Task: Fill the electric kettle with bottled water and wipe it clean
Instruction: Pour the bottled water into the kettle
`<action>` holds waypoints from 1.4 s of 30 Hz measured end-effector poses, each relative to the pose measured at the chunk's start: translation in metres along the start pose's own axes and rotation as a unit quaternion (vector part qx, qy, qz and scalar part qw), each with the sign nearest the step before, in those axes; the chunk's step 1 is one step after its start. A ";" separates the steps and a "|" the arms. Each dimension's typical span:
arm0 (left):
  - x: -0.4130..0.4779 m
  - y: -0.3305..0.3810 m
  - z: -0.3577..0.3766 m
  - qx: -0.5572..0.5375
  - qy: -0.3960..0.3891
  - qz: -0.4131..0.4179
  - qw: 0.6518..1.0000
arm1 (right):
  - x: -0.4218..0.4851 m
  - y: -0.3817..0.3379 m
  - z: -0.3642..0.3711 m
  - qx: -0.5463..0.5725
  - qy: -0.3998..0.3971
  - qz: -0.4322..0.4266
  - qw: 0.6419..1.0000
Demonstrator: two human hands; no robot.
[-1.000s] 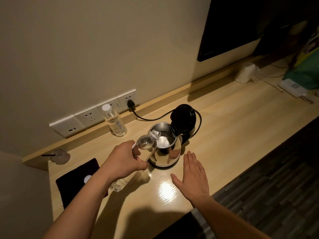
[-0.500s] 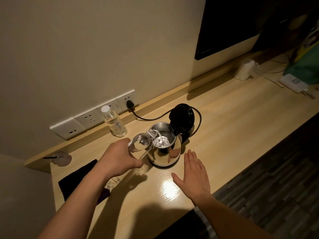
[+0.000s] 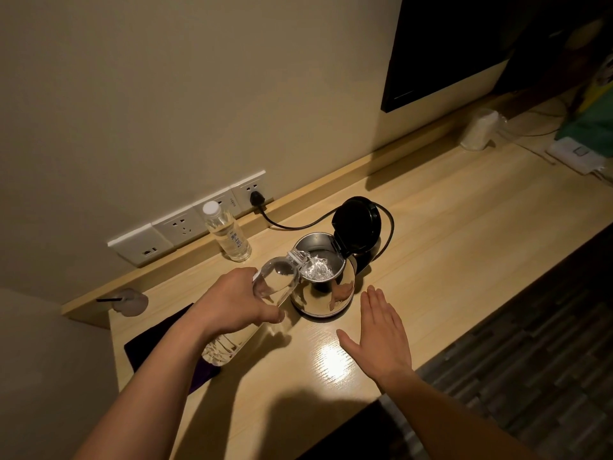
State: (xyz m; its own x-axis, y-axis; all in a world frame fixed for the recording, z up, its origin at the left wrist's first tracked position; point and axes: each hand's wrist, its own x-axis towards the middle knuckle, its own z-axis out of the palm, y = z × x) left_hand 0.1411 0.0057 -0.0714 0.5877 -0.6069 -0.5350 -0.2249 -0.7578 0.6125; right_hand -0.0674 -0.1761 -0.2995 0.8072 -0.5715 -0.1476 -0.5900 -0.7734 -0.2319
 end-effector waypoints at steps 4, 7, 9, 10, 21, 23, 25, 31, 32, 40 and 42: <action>0.003 -0.008 -0.001 -0.037 -0.053 0.006 0.998 | 0.000 0.000 0.000 0.002 0.003 -0.002 1.000; 0.006 -0.009 -0.001 -0.056 -0.087 0.022 0.994 | -0.001 0.000 -0.001 0.002 0.001 -0.001 1.000; 0.007 -0.010 -0.001 -0.069 -0.107 0.036 0.991 | -0.001 -0.001 -0.002 0.003 0.001 -0.001 1.000; 0.008 -0.010 -0.002 -0.069 -0.113 0.040 0.990 | -0.001 -0.001 -0.002 0.003 0.001 -0.001 1.000; 0.017 -0.016 0.000 -0.088 -0.134 0.049 0.986 | -0.001 -0.001 -0.003 0.003 0.007 0.000 1.000; 0.019 -0.017 0.000 -0.082 -0.140 0.055 0.985 | -0.001 -0.001 -0.002 0.002 0.007 0.000 1.000; 0.021 -0.018 0.001 -0.076 -0.147 0.064 0.984 | -0.001 -0.001 -0.001 0.001 0.007 0.000 1.000; 0.023 -0.019 0.001 -0.070 -0.159 0.074 0.982 | 0.001 0.000 0.001 -0.001 0.011 -0.002 1.000; 0.023 -0.019 0.001 -0.074 -0.162 0.074 0.981 | 0.000 0.000 0.001 -0.002 0.012 -0.001 1.000; 0.018 -0.016 0.002 -0.099 -0.160 0.068 0.980 | 0.000 0.000 0.000 0.000 0.014 -0.005 1.000; 0.017 -0.014 0.001 -0.099 -0.164 0.067 0.979 | 0.000 0.000 0.001 0.002 0.013 -0.004 1.000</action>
State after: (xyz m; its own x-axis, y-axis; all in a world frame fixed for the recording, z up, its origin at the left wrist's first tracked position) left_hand 0.1530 0.0058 -0.0897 0.2753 -0.7669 -0.5797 -0.1100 -0.6242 0.7735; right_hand -0.0670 -0.1761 -0.3001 0.8111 -0.5722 -0.1214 -0.5835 -0.7769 -0.2364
